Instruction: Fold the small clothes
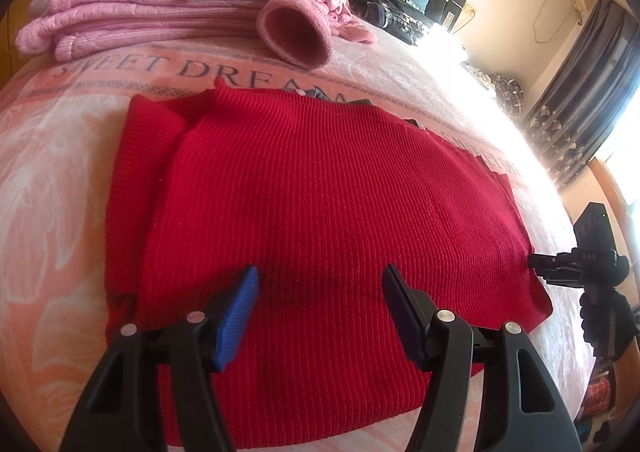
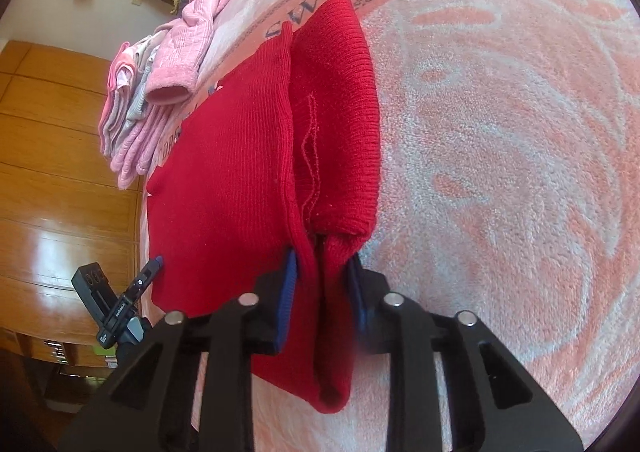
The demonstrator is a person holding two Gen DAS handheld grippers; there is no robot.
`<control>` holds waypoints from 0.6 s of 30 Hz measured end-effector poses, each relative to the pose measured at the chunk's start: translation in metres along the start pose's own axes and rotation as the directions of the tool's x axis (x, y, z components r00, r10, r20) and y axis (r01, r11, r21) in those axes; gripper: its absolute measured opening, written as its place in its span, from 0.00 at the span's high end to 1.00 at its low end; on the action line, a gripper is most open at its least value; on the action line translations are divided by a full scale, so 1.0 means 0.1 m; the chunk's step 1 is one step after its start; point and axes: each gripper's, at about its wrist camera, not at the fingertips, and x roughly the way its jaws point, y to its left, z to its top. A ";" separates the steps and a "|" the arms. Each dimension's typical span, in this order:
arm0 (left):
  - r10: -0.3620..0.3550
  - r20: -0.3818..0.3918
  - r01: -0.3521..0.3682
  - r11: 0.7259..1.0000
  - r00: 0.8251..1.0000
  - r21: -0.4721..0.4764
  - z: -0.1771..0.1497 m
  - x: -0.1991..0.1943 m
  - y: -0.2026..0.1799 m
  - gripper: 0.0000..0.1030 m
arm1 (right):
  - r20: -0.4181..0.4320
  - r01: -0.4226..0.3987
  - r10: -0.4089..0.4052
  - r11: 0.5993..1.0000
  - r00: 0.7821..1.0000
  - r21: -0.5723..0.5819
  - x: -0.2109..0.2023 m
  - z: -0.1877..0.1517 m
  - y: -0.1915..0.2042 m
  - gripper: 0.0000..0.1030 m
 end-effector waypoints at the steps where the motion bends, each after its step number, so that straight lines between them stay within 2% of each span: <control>1: -0.003 0.000 0.003 1.000 1.000 0.000 0.00 0.00 0.00 0.37 | 0.002 -0.003 0.003 1.000 1.000 0.004 0.01 0.00 -0.01 0.89; 8: -0.005 -0.001 0.005 1.000 1.000 0.031 -0.03 0.01 -0.01 0.36 | 0.024 0.030 -0.029 0.999 0.999 -0.022 0.01 -0.03 0.05 0.91; 18: -0.004 -0.006 0.004 0.998 1.000 0.062 -0.04 0.03 -0.02 0.35 | 0.048 0.030 -0.030 0.999 0.998 -0.012 0.00 -0.08 0.03 0.92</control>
